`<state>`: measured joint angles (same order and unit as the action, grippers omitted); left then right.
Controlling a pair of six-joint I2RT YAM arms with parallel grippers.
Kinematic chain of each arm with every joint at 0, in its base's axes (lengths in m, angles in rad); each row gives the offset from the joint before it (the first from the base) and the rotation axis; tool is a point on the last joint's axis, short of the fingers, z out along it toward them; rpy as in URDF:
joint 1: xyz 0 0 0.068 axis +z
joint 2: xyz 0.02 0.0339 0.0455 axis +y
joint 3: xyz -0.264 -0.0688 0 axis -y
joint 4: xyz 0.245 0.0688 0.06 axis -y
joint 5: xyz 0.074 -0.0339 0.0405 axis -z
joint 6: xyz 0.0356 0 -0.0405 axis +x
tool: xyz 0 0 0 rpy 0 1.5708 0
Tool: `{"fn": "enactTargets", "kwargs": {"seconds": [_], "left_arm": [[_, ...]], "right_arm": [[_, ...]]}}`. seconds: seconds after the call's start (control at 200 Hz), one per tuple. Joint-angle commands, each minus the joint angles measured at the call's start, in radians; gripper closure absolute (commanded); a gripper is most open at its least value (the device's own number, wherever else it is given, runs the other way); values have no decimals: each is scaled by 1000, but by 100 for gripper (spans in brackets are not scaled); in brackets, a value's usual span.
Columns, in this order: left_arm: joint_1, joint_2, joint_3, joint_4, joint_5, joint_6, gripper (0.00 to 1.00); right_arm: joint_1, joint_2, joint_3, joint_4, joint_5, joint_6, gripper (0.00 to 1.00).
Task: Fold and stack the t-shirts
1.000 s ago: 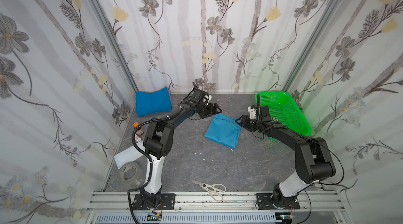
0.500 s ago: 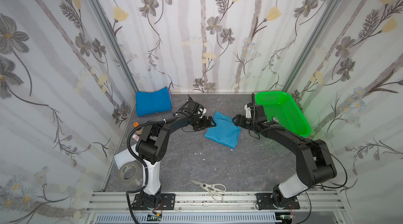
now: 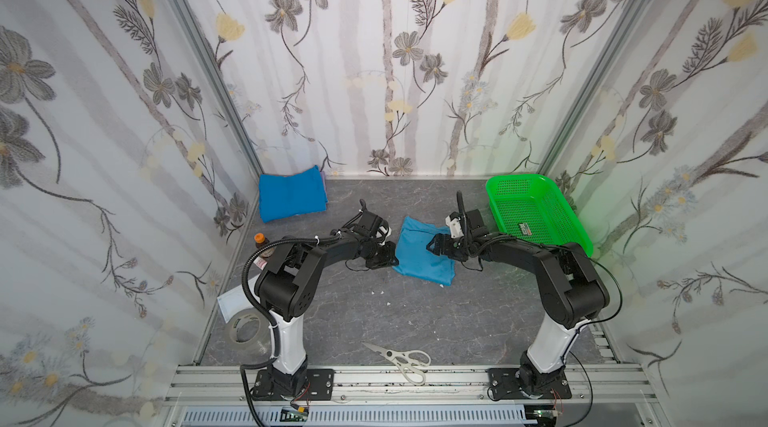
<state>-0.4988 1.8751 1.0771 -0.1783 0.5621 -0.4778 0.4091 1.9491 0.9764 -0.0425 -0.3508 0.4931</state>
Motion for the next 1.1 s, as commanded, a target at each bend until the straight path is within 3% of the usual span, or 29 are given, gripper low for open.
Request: {"fn": "enactTargets", "kwargs": {"seconds": [0.0, 0.14, 0.175, 0.205, 0.24, 0.285, 0.33, 0.415, 0.525, 0.854, 0.974, 1.094], "left_arm": [[-9, -88, -110, 8, -37, -24, 100], [-45, -262, -301, 11, -48, -73, 99], [-57, -305, -325, -7, -55, -77, 79], [-63, -344, -335, -32, -66, -81, 49], [-64, -386, -337, -58, -79, -81, 25], [-62, -438, -323, -103, -111, -70, 8], [-57, -476, -293, -143, -153, -52, 0], [-28, -476, -234, -158, -148, -17, 0], [-10, -377, -153, -144, -102, 12, 3], [8, -151, -55, -7, -30, 27, 25], [9, -100, -29, 12, -15, 34, 31], [13, -70, -13, 29, -13, 37, 45]], "right_arm": [[37, -35, -59, 35, -46, 16, 20], [123, -150, -173, 71, -48, 61, 19], [126, -189, -189, 79, -50, 66, 19], [127, -221, -190, 72, -45, 66, 18], [125, -258, -181, 53, -33, 58, 17], [122, -294, -154, 16, -5, 39, 15], [116, -322, -130, -15, 13, 19, 14], [90, -336, -116, -26, 3, 2, 13], [61, -312, -120, -30, -8, -19, 13], [-4, -263, -215, 16, -23, -69, 17], [-13, -256, -267, 65, -48, -68, 25], [-10, -254, -282, 92, -65, -65, 37]]}}
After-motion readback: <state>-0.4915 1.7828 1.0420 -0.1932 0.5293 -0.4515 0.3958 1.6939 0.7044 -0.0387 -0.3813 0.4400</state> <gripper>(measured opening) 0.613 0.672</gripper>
